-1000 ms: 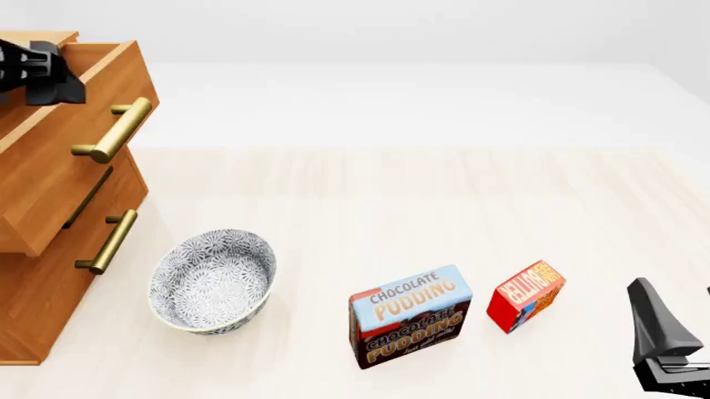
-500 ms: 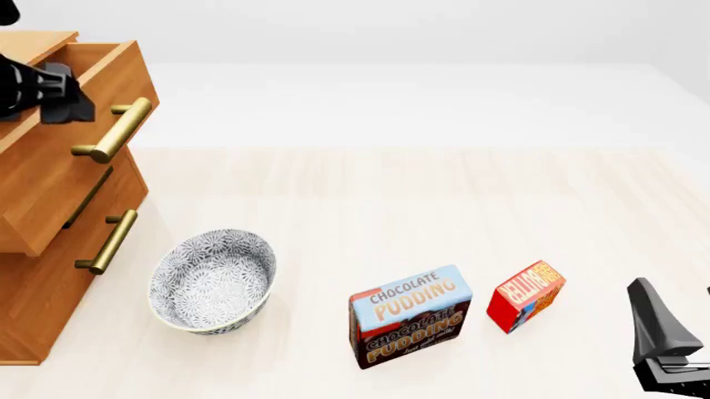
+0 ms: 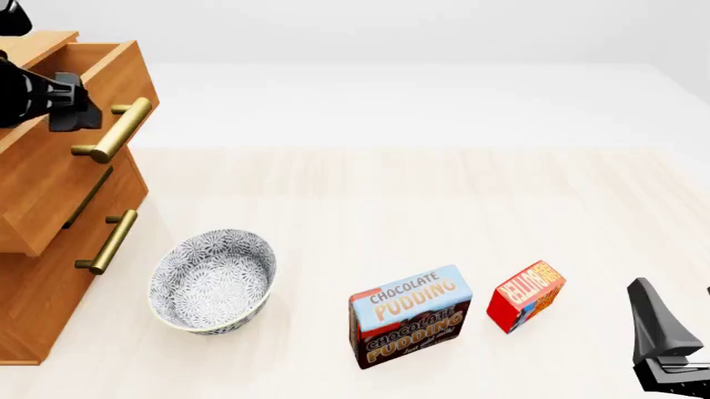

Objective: Put the butter at the back in the top drawer of the cabinet and close it.

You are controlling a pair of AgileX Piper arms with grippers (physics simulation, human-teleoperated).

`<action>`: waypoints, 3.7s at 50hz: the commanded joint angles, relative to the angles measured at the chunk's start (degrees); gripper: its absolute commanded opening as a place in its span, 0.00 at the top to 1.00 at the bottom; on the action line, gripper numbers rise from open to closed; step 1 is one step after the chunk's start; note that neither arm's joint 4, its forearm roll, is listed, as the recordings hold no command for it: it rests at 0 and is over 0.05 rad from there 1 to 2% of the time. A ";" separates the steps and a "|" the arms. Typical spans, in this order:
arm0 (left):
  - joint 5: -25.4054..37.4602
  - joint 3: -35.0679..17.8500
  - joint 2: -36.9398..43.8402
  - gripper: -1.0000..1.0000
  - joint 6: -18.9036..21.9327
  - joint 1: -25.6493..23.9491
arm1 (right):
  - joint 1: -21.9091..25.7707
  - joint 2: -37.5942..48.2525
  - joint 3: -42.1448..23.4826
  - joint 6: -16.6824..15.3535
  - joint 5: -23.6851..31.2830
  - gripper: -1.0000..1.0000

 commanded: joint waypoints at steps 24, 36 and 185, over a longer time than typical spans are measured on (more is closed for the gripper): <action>-0.51 0.91 0.06 0.00 0.70 -1.11 | 0.00 0.00 0.00 0.00 0.00 0.00; -0.71 1.19 0.22 0.00 0.96 -1.47 | 0.00 0.00 0.00 0.00 0.00 0.00; -7.14 9.13 -0.06 0.00 -1.09 -20.06 | 0.00 0.00 0.00 0.00 0.00 0.00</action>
